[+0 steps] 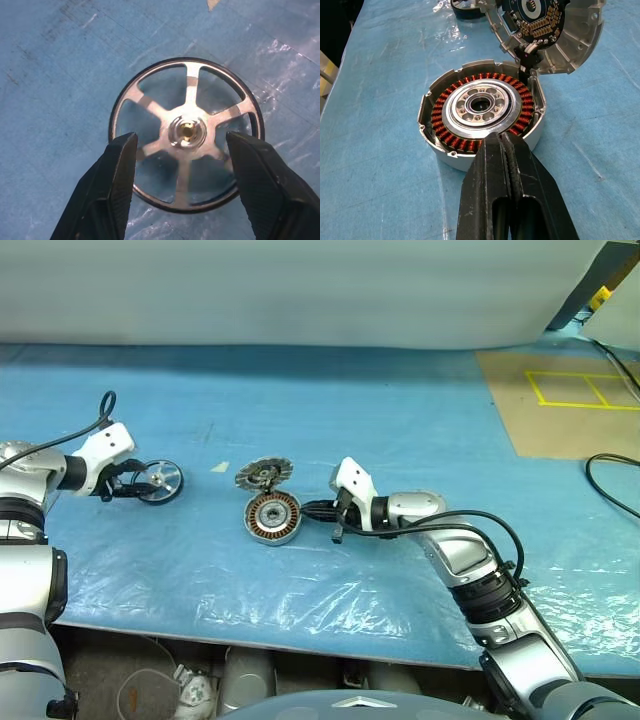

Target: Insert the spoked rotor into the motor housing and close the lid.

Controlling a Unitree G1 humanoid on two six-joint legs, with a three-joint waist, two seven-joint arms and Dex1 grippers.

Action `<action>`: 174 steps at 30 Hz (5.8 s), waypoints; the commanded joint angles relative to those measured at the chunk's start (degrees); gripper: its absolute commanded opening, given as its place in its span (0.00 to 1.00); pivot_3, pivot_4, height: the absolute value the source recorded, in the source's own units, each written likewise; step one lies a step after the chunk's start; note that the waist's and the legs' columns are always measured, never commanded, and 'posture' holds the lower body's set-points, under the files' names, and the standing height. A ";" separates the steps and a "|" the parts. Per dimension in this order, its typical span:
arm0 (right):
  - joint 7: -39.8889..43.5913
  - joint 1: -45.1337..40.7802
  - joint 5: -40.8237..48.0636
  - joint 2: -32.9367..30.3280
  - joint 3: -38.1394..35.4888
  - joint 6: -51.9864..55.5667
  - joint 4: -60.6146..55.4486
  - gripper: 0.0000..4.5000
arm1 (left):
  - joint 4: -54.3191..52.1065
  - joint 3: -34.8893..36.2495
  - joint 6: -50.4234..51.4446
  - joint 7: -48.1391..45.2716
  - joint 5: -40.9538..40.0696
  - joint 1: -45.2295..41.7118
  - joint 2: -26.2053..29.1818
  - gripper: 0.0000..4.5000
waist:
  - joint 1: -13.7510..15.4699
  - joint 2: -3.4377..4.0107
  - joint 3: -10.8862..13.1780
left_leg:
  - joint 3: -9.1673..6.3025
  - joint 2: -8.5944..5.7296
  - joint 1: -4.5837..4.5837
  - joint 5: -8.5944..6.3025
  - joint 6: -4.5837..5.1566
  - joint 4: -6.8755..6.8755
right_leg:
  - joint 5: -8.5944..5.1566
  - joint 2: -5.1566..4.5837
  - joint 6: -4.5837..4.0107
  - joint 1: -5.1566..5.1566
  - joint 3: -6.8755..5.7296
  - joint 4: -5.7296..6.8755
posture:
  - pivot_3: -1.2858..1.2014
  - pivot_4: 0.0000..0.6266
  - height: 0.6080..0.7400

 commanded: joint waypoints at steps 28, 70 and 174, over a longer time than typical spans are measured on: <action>-1.24 -3.02 2.78 -0.01 -4.18 -2.34 1.69 0.00 | -19.32 15.10 11.19 -13.08 -19.39 13.40 3.61 0.32 | -0.54 0.00 0.00 | 0.03 0.01 -0.02 -0.02 -0.03 -0.03 | 0.00 0.01 -0.01 -0.06 0.02 -0.01 | 0.52 0.24 1.00; 1.78 0.56 1.42 -5.20 -2.79 -7.64 1.58 0.00 | -89.67 12.13 45.27 22.28 -41.00 47.32 -15.39 0.32 | -1.55 0.01 0.18 | 0.15 0.11 0.01 -0.01 0.04 0.27 | -0.15 0.15 -0.21 0.08 0.09 -0.05 | 0.52 0.24 1.00; 1.06 -0.84 -0.01 -3.91 -2.03 -10.10 2.47 0.00 | -45.91 -1.43 34.84 -5.54 -26.86 13.50 -16.83 0.02 | -1.40 0.23 0.05 | -0.02 -0.06 -0.17 0.03 0.11 0.20 | 0.07 -0.01 0.13 0.00 0.04 -0.04 | 0.52 0.24 1.00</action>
